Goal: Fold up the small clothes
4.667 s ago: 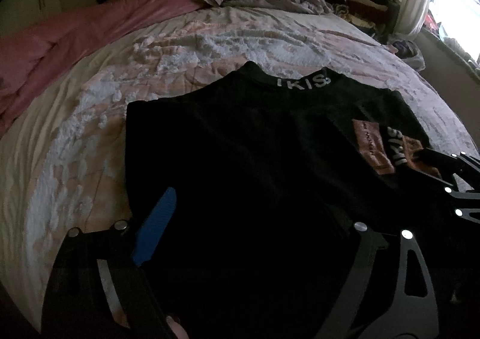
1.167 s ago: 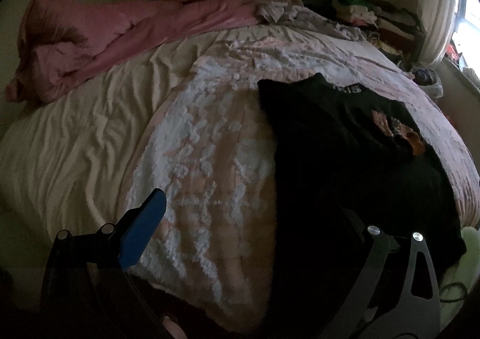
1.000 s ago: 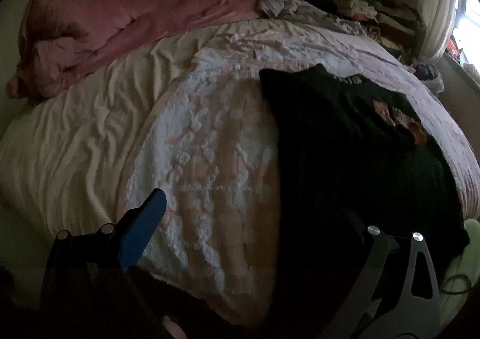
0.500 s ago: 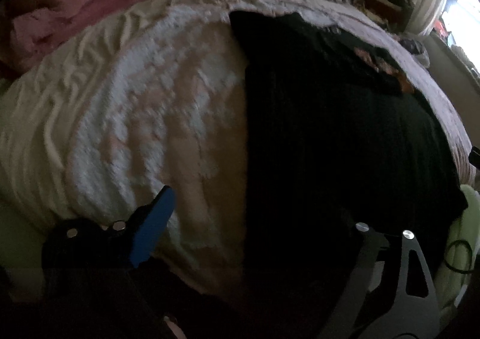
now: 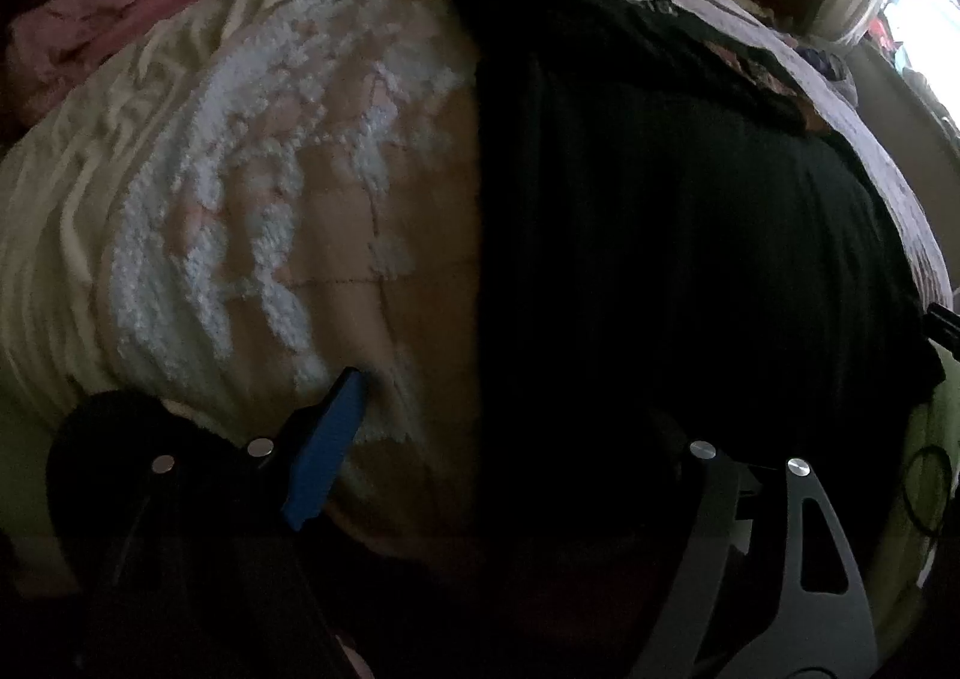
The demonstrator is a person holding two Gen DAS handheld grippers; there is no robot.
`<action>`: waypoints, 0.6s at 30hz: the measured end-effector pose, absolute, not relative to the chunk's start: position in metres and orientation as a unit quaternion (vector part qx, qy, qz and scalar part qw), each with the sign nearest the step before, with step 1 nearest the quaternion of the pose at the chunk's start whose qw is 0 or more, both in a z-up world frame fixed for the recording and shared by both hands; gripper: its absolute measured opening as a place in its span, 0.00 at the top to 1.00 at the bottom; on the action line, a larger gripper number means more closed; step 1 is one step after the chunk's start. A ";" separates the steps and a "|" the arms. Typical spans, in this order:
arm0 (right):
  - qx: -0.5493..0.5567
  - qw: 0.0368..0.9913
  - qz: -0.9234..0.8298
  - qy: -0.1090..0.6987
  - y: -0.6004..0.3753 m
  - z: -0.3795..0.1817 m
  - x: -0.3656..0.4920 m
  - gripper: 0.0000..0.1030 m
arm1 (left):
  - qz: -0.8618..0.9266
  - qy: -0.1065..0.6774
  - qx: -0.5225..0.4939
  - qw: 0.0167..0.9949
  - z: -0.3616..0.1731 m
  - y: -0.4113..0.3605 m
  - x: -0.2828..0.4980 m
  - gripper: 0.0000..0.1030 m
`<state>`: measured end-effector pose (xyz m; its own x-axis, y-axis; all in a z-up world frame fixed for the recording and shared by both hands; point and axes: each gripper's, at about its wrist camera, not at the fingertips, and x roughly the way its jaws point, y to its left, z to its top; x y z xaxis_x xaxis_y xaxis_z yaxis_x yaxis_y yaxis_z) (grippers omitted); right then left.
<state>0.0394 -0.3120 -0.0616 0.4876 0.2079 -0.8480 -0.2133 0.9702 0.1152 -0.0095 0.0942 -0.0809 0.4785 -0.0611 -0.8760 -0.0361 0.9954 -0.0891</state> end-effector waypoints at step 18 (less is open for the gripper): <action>0.015 0.848 0.175 0.501 -0.312 -0.068 0.042 0.88 | -0.031 0.538 -0.066 0.839 -0.094 0.092 -0.021 0.55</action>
